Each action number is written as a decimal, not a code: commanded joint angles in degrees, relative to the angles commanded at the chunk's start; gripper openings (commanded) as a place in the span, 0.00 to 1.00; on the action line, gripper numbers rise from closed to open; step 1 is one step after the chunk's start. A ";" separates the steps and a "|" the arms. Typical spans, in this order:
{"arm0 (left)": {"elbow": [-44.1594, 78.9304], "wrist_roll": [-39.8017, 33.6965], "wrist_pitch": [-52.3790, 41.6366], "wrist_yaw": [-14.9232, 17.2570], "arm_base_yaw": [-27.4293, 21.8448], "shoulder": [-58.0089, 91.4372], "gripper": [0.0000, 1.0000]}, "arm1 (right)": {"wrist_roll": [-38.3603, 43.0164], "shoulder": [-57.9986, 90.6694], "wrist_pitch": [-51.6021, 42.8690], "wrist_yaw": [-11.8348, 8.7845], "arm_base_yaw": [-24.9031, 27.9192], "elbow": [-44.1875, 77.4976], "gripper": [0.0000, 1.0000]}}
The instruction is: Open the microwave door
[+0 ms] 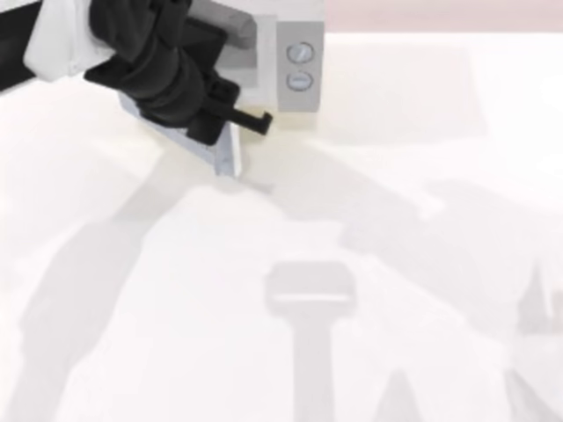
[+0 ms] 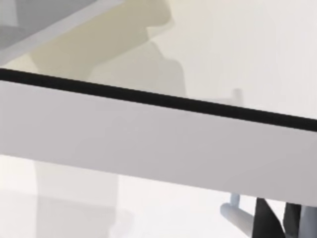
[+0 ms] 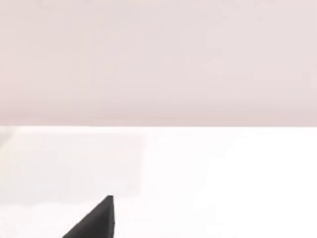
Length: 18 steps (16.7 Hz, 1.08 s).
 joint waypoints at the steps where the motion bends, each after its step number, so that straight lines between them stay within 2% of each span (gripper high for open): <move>1: 0.00 0.00 0.00 0.00 0.00 0.00 0.00 | 0.00 0.00 0.00 0.00 0.00 0.00 1.00; 9: -0.27 0.00 0.01 0.46 -0.23 0.12 0.00 | 0.00 0.00 0.00 0.00 0.00 0.00 1.00; 18: -4.22 9.05 -0.17 5.19 3.25 -3.55 0.00 | 0.00 0.00 0.00 0.00 0.00 0.00 1.00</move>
